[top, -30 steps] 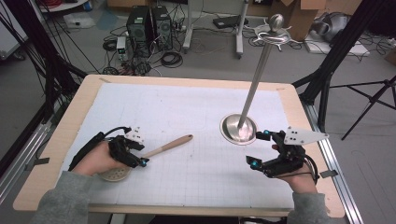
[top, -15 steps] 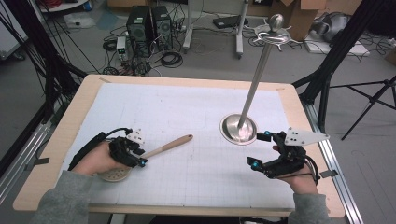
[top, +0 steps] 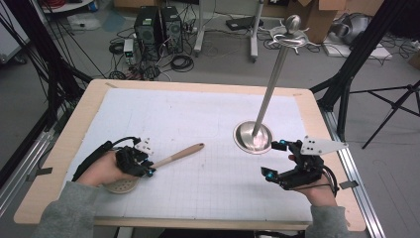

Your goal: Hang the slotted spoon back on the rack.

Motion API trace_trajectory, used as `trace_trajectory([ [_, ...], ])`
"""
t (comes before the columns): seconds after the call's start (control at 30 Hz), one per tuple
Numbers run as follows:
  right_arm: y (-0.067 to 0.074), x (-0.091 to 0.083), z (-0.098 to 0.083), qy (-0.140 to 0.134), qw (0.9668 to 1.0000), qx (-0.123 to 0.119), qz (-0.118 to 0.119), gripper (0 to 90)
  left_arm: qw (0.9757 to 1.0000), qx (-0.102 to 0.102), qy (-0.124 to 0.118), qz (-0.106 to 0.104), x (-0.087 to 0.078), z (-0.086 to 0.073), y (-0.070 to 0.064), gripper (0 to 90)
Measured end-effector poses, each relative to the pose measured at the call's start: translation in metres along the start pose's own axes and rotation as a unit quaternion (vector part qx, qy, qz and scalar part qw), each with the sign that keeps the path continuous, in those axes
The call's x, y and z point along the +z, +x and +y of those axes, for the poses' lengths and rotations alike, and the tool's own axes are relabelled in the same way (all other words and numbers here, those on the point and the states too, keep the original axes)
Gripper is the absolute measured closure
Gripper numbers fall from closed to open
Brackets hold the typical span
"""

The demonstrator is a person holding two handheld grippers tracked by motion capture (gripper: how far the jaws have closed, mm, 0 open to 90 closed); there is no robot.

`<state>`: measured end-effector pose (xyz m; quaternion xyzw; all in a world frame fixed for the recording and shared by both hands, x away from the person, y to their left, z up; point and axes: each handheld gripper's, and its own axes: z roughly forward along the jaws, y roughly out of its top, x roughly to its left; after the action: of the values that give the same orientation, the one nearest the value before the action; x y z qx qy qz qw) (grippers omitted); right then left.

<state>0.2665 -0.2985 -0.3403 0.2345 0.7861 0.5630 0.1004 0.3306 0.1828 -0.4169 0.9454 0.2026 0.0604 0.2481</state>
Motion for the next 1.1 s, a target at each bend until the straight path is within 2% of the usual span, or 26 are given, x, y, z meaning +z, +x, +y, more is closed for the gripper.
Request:
trace_trajectory([
  [0.17,0.0,0.0,0.0,-0.002,1.0,-0.001,-0.001,6.0,1.0,-0.001,-0.008,-0.001,0.0,-0.001,0.0,76.6],
  [0.3,0.0,-0.001,0.0,-0.003,1.0,0.0,-0.001,6.0,0.9998,-0.01,-0.016,-0.008,-0.001,-0.003,0.002,77.1],
  [0.37,0.0,-0.001,0.0,-0.002,1.0,0.001,-0.001,6.1,0.9997,-0.012,-0.02,0.011,-0.002,-0.004,0.003,77.3],
  [0.57,-0.001,-0.002,0.0,-0.003,1.0,0.001,-0.002,6.1,0.9989,-0.023,-0.034,0.021,-0.005,-0.009,0.008,77.8],
  [0.7,-0.001,-0.002,0.0,-0.004,1.0,0.003,-0.003,6.1,0.9982,-0.028,-0.051,0.01,-0.009,-0.008,0.008,77.9],
  [0.73,-0.001,-0.002,0.001,-0.004,1.0,0.002,-0.002,6.1,0.9983,-0.024,-0.052,0.011,-0.011,-0.008,0.008,77.8],
  [0.87,-0.001,-0.004,0.001,-0.006,1.0,0.0,-0.003,6.1,0.997,-0.034,-0.068,0.013,-0.015,-0.007,0.007,77.8],
  [0.93,-0.001,-0.004,0.001,-0.008,1.0,-0.002,-0.004,6.0,0.9957,-0.048,-0.077,0.019,-0.018,-0.007,0.008,77.8],
  [0.97,-0.001,-0.004,0.001,-0.008,1.0,0.0,-0.004,6.1,0.994,-0.061,-0.09,0.015,-0.02,-0.007,0.009,77.8],
  [1.07,-0.001,-0.004,0.001,-0.008,1.0,-0.002,-0.005,6.1,0.9892,-0.076,-0.125,0.013,-0.026,-0.007,0.012,77.8],
  [1.1,-0.001,-0.004,0.001,-0.005,1.0,0.001,-0.004,6.0,0.9883,-0.08,-0.129,0.011,-0.029,-0.007,0.012,77.8],
])
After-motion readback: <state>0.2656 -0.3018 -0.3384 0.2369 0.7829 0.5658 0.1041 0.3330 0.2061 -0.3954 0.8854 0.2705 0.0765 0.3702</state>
